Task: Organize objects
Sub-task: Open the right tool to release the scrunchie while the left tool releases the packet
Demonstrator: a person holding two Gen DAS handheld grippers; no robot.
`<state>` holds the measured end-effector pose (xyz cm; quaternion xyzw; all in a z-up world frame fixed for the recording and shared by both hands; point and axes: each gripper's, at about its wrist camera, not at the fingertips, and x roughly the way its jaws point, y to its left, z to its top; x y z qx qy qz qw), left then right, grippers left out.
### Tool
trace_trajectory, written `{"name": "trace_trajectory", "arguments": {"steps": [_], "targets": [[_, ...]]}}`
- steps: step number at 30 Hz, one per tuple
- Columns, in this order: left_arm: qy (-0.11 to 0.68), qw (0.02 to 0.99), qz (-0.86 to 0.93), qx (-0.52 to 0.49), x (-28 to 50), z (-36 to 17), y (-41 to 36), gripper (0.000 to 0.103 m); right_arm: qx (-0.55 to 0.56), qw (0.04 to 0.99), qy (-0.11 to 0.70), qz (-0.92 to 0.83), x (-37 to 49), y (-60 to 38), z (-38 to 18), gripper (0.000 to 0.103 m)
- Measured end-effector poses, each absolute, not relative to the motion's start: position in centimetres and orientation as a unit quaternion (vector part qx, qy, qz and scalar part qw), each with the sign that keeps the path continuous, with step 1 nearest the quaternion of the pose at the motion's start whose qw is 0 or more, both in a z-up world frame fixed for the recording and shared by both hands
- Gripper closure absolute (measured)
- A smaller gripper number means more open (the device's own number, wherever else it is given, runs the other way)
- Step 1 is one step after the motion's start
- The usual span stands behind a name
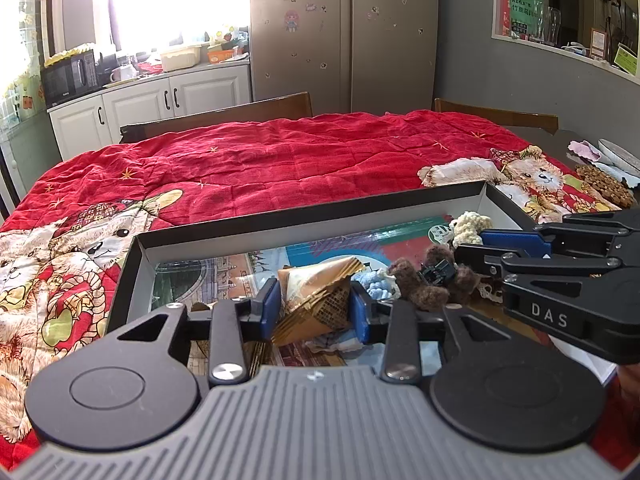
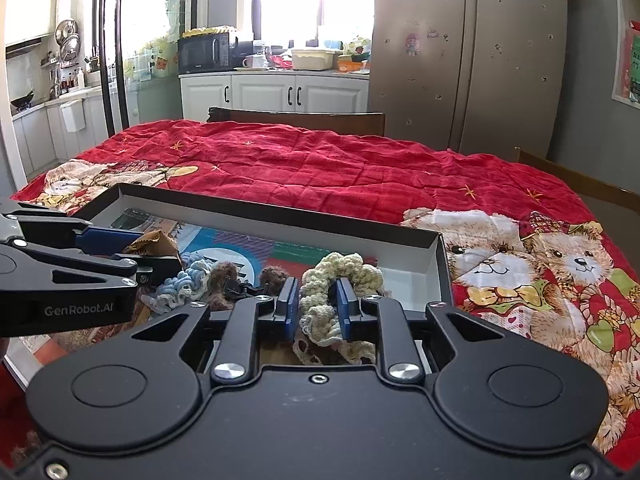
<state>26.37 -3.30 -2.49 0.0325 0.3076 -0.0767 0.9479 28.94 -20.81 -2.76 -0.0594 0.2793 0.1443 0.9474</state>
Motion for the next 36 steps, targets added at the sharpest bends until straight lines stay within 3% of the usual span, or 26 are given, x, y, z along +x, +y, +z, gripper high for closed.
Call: {"name": "trace_trajectory", "arguments": {"steps": [11, 36], "targets": [[0.306, 0.948, -0.077, 0.032, 26.3, -2.4, -3.3, 0.046, -0.053, 0.952, 0.266, 0.141, 28.6, -21.1, -2.4, 0.066], [0.289, 0.954, -0.078, 0.037, 25.5, -1.8, -3.5, 0.035, -0.042, 0.96, 0.244, 0.135, 27.4, -21.4, -1.5, 0.053]]}}
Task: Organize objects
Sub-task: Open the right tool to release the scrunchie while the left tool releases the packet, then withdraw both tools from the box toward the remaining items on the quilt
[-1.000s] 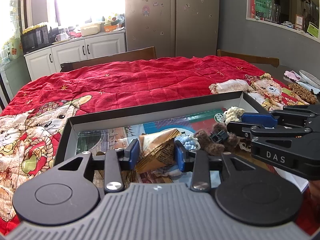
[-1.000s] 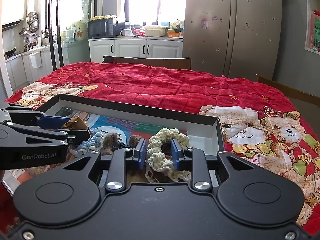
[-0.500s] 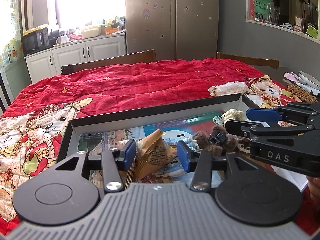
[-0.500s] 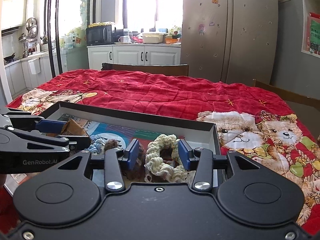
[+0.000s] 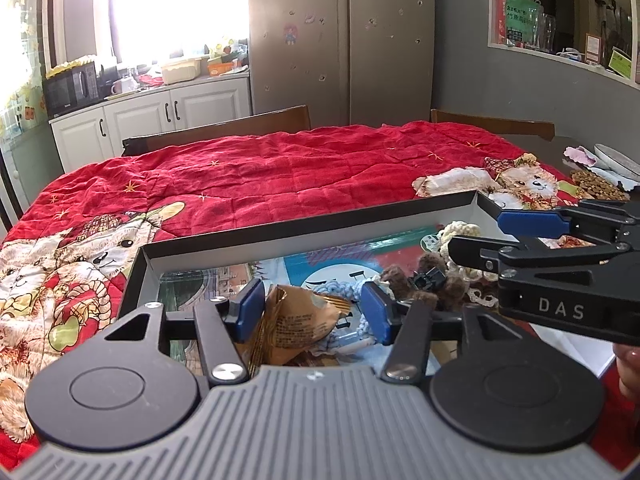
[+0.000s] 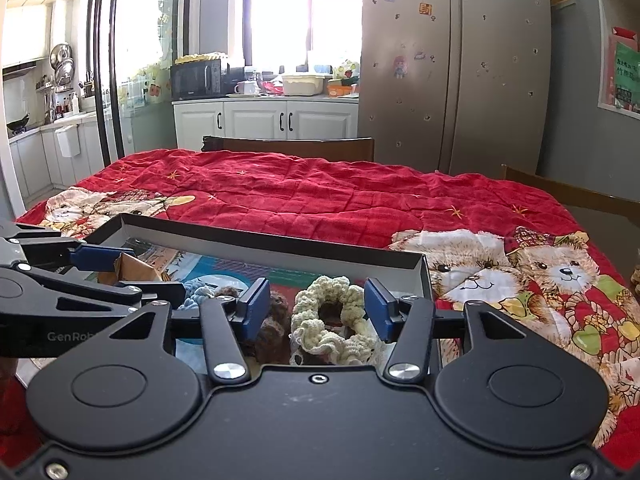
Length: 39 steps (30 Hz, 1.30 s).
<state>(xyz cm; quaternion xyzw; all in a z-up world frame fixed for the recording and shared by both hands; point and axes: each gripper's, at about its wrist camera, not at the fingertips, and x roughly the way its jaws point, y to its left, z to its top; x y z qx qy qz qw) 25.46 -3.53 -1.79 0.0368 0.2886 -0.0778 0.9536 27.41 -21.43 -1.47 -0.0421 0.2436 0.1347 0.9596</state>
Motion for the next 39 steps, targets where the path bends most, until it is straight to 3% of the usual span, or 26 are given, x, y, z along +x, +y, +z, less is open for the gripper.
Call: {"name": "trace_trajectory", "arguments": {"steps": [18, 39], "targets": [[0.269, 0.959, -0.077, 0.038, 23.9, -0.8, -3.7, 0.024, -0.033, 0.961, 0.237, 0.135, 26.6, -22.0, -0.9, 0.048], [0.26, 0.962, -0.074, 0.034, 22.0, 0.2, -3.0, 0.022, -0.026, 0.963, 0.231, 0.135, 24.9, -22.2, 0.6, 0.047]]}}
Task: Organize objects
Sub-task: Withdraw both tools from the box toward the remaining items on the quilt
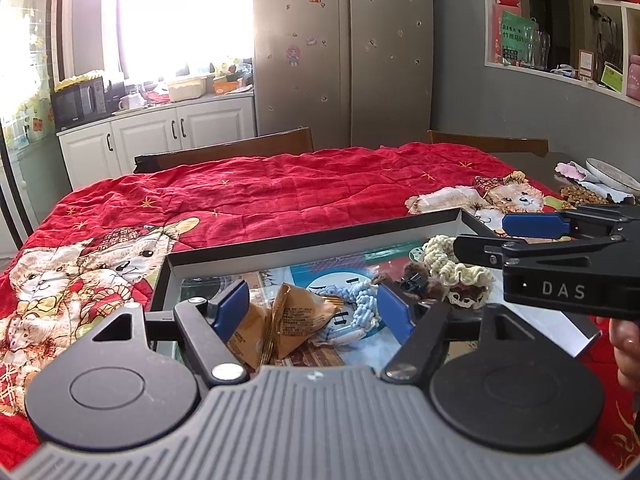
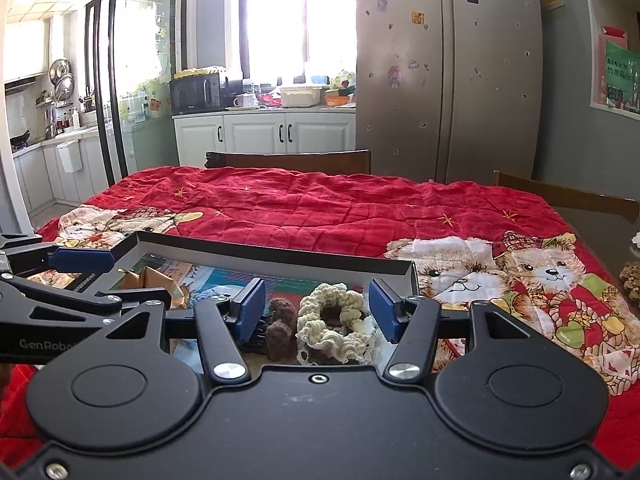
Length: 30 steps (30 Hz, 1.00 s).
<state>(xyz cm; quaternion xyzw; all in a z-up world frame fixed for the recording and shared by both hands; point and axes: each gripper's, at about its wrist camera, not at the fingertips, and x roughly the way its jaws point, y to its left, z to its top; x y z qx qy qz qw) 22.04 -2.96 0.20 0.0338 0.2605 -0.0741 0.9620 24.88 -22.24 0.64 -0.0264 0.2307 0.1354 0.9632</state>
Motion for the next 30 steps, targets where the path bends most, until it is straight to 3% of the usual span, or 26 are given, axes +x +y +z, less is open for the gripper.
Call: {"name": "trace_trajectory", "arguments": {"steps": [30], "targets": [[0.221, 0.969, -0.094, 0.051, 15.2, 3.4, -1.8, 0.017, -0.068, 0.959, 0.216, 0.168, 17.0, -21.8, 2.9, 0.046]]}}
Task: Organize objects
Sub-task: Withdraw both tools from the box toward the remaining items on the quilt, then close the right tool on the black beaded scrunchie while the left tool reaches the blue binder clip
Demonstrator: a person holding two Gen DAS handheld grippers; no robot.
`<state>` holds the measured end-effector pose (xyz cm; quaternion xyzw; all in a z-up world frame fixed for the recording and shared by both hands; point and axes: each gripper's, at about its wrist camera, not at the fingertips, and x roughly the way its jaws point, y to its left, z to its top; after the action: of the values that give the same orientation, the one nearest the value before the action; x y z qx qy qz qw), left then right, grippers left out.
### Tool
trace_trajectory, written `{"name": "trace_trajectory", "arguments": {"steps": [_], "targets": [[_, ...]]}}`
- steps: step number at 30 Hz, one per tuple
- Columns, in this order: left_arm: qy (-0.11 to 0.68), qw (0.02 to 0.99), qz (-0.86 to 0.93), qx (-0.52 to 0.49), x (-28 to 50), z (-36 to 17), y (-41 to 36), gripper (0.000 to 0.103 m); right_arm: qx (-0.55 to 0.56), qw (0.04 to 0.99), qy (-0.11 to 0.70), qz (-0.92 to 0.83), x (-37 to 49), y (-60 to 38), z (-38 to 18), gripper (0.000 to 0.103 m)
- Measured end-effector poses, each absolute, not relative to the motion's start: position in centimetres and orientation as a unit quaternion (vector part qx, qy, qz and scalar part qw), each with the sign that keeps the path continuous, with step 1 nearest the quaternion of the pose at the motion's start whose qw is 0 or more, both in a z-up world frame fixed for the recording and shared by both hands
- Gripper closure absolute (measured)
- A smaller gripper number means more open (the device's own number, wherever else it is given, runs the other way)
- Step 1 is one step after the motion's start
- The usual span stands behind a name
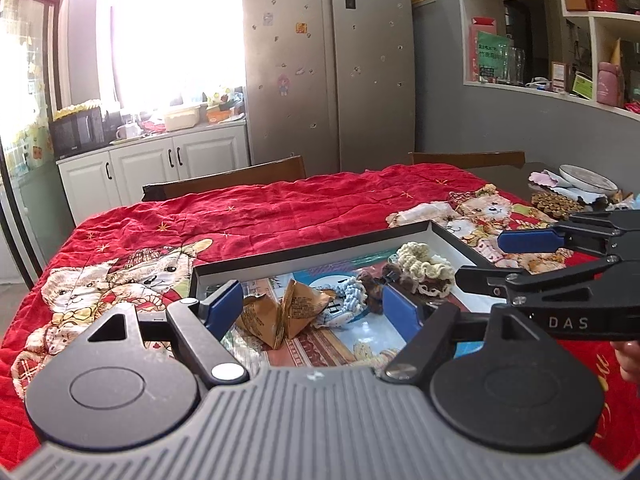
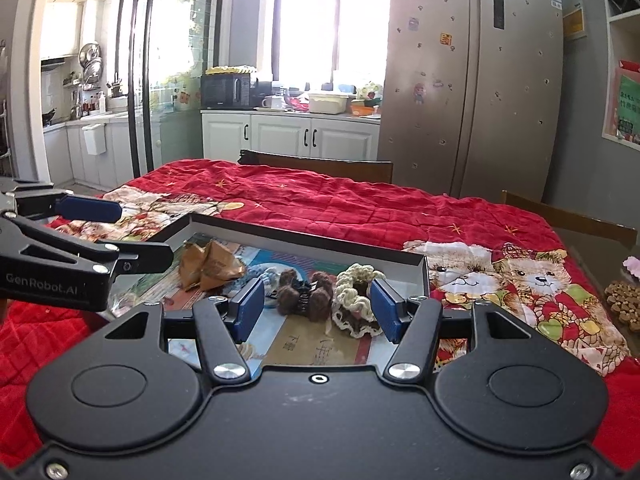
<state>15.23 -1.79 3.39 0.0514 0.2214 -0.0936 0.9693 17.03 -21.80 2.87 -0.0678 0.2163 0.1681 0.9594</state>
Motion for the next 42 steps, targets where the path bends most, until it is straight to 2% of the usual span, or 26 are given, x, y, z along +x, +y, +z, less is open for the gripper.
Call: {"name": "trace_trajectory", "arguments": {"steps": [28, 42], "targets": [[0.212, 0.961, -0.149, 0.094, 7.4, 2.7, -2.4, 0.016, -0.089, 0.95, 0.228, 0.195, 9.4, -22.1, 2.8, 0.043], [0.261, 0.941, -0.196, 0.086, 6.8, -1.4, -0.6, 0.016, -0.057, 0.943, 0.263, 0.194, 8.8, -22.4, -0.4, 0.043]]}}
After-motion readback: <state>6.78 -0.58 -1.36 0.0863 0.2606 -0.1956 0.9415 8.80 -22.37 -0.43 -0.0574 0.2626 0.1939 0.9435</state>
